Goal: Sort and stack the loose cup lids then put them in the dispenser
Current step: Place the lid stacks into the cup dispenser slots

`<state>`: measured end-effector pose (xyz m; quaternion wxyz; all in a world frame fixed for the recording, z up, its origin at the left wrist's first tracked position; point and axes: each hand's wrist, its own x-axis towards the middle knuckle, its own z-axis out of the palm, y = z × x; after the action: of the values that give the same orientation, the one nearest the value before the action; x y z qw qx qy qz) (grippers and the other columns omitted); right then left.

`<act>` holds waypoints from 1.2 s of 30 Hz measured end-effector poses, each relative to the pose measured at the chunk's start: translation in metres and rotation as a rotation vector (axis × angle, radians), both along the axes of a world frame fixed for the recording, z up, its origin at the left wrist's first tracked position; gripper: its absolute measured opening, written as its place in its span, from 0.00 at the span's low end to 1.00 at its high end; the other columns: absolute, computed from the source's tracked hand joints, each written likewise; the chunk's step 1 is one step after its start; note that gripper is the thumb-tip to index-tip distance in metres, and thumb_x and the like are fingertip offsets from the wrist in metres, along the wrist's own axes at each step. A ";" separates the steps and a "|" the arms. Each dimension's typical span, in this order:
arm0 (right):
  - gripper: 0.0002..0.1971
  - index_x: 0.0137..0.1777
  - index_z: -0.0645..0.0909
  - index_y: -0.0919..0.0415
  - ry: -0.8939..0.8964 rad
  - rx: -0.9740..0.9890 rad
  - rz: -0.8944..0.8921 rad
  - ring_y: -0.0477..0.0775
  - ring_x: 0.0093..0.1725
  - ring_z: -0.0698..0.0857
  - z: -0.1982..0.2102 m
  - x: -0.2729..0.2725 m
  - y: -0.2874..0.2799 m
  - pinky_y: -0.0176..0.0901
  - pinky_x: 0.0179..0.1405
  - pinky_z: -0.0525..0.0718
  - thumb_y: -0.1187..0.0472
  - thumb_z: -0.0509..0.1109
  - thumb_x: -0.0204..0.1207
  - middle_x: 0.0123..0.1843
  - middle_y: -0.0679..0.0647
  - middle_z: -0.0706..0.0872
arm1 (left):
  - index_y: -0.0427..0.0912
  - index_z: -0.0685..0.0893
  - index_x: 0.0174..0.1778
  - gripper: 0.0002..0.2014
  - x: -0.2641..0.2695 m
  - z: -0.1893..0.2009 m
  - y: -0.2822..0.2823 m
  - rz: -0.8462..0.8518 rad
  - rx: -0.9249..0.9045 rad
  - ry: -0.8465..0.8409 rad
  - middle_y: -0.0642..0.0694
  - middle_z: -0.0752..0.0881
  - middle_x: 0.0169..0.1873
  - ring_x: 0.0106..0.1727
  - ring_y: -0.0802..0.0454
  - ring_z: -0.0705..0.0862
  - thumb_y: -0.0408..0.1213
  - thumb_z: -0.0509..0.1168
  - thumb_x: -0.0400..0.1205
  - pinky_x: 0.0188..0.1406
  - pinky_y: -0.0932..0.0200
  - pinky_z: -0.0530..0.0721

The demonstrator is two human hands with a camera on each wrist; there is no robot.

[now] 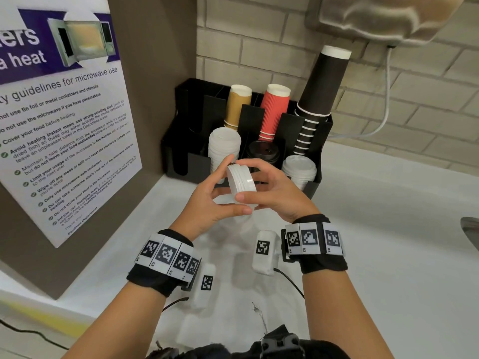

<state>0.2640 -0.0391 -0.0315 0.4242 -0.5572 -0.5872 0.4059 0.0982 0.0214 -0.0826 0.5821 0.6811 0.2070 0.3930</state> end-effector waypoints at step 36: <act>0.25 0.61 0.79 0.51 -1.020 -0.133 -0.089 0.56 0.63 0.77 0.031 0.141 0.076 0.49 0.66 0.75 0.63 0.80 0.64 0.62 0.52 0.80 | 0.60 0.86 0.53 0.12 -0.037 -0.010 0.028 0.243 0.034 0.122 0.60 0.87 0.45 0.47 0.54 0.86 0.35 0.69 0.81 0.56 0.58 0.82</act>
<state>0.4053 0.0370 -0.0009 0.0642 -0.7345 -0.6681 0.1006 0.0611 0.0489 -0.0931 0.5051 0.6834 0.3164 0.4216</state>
